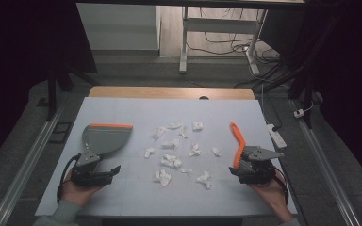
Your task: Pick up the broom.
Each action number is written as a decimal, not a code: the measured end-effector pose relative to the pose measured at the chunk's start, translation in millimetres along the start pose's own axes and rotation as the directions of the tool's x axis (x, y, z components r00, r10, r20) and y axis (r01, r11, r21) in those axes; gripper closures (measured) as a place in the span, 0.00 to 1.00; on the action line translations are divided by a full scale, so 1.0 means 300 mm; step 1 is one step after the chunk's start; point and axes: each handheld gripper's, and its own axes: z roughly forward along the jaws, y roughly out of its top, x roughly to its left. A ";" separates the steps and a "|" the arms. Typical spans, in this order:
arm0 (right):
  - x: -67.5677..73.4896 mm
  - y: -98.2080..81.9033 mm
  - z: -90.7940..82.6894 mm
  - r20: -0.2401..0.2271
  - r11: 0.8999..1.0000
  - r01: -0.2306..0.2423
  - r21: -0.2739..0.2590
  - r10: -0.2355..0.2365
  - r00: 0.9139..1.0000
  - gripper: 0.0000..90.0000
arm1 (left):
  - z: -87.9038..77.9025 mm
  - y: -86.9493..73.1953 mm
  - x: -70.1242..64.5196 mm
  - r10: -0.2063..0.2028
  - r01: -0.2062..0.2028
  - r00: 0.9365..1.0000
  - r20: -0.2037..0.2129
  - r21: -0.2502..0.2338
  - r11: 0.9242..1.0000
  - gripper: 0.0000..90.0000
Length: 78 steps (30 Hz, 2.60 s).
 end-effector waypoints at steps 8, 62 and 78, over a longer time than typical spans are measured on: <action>0.003 0.001 -0.003 -0.002 1.000 0.003 0.001 -0.003 1.000 0.29 | 0.005 -0.001 -0.002 0.003 -0.003 1.000 -0.004 0.003 1.000 0.22; -0.314 0.261 0.155 0.179 0.922 -0.219 0.320 0.169 0.969 0.31 | 0.002 0.000 -0.008 0.033 -0.034 0.999 -0.036 -0.028 0.999 0.22; -0.327 0.231 0.270 0.228 0.811 -0.310 0.496 0.222 0.948 0.60 | 0.005 -0.003 -0.020 0.052 -0.053 0.998 -0.038 -0.021 0.998 0.22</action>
